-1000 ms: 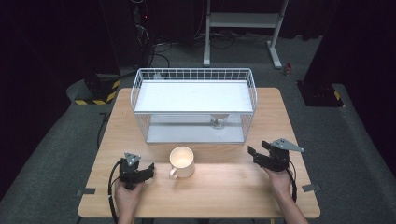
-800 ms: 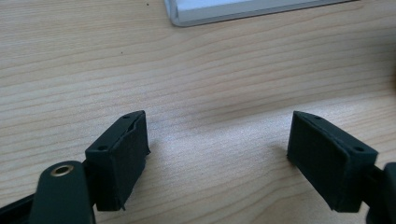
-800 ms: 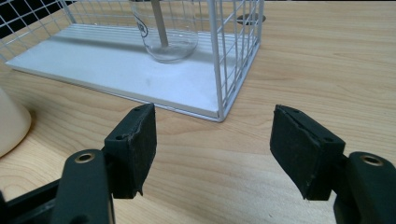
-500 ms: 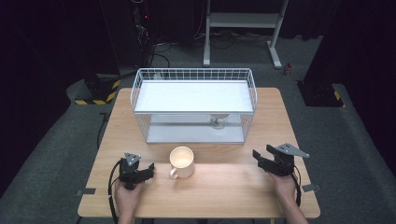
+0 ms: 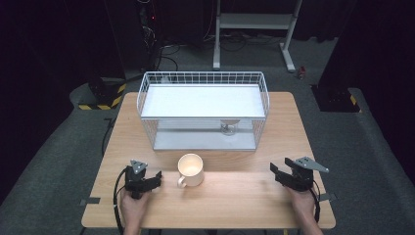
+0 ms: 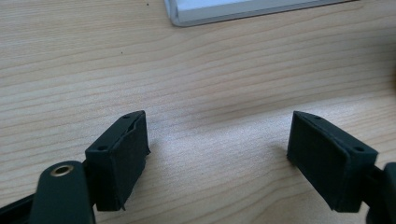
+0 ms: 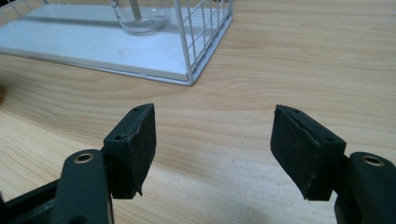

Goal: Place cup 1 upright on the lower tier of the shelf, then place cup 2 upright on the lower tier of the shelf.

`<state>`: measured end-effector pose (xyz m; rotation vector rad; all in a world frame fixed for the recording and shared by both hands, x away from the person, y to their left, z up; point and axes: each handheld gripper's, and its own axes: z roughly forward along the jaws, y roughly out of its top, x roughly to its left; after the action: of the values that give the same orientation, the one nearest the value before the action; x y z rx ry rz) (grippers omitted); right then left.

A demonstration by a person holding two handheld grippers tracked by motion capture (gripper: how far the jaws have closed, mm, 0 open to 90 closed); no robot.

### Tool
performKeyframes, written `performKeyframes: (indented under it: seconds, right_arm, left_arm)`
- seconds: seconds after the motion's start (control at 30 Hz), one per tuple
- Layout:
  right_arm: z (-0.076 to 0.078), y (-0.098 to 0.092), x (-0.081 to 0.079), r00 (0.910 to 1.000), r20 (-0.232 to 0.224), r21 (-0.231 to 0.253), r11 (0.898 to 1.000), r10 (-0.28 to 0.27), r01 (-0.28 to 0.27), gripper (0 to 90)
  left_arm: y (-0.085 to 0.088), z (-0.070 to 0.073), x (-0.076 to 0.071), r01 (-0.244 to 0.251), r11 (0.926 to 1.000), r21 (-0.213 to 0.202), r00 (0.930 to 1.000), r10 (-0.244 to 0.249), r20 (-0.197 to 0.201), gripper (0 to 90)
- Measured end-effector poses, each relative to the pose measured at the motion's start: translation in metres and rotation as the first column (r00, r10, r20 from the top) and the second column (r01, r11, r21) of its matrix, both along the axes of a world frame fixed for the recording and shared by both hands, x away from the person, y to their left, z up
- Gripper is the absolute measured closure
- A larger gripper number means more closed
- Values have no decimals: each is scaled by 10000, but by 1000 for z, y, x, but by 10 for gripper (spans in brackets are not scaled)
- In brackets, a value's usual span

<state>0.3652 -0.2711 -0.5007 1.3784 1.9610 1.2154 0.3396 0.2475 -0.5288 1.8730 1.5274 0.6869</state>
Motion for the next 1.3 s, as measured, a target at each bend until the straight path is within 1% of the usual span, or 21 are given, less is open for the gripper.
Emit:
performKeyframes:
  seconds: [0.27,0.33,0.47,0.57,0.6,0.63,0.67,0.73,0.77,0.87,0.97,1.23,1.3]
  right_arm:
    - [-9,-8,-6,9996,-169,-155,9996,-220,218,311]
    - [-11,-10,-7,9995,-167,-266,9993,-265,261,311]
    - [-16,-13,-8,9985,-412,-473,9983,-372,352,307]
    - [-19,-13,-8,9981,-485,-731,9968,-369,333,305]
    - [-19,-13,-8,9970,-709,-825,9963,-316,257,302]
    - [-19,-13,-8,9964,-815,-852,9962,-227,157,305]
    - [-20,-13,-8,9970,-749,-907,9958,-178,110,307]
    - [-20,-10,-8,9957,-916,-1036,9946,-109,14,302]
    - [-20,-9,-7,9944,-1059,-1253,9920,32,-166,293]
    - [-22,-6,-3,9875,-1566,-1684,9846,199,-466,263]
    - [-23,-1,-4,9887,-1497,-2104,9769,69,-386,261]
    - [-23,2,-4,9880,-1540,-2097,9775,-104,-224,246]
    - [-23,1,-4,9882,-1530,-2115,9771,-96,-233,246]
  left_arm:
    - [0,0,0,-3,10000,-1,10000,3,3,205]
    - [0,0,0,-5,10000,-2,10000,5,2,205]
    - [0,0,0,-10,10000,-5,10000,10,4,204]
    - [0,0,0,-10,10000,-7,10000,10,6,204]
    - [0,0,0,-9,10000,-6,10000,9,6,204]
    - [0,0,0,-9,10000,-4,10000,9,3,204]
    - [0,0,0,-6,10000,-7,10000,6,3,204]
    - [-1,0,0,41,10000,-35,10000,-41,-19,196]
    - [-1,0,0,90,10000,-34,10000,-90,-32,192]
    - [-1,0,0,128,9999,-31,9999,-128,-60,186]
    - [-1,0,0,137,9999,-22,9999,-137,-77,175]
    - [-3,0,1,158,9999,-31,9998,-159,-123,144]
    - [-2,1,2,211,9998,-23,9995,-211,-221,144]
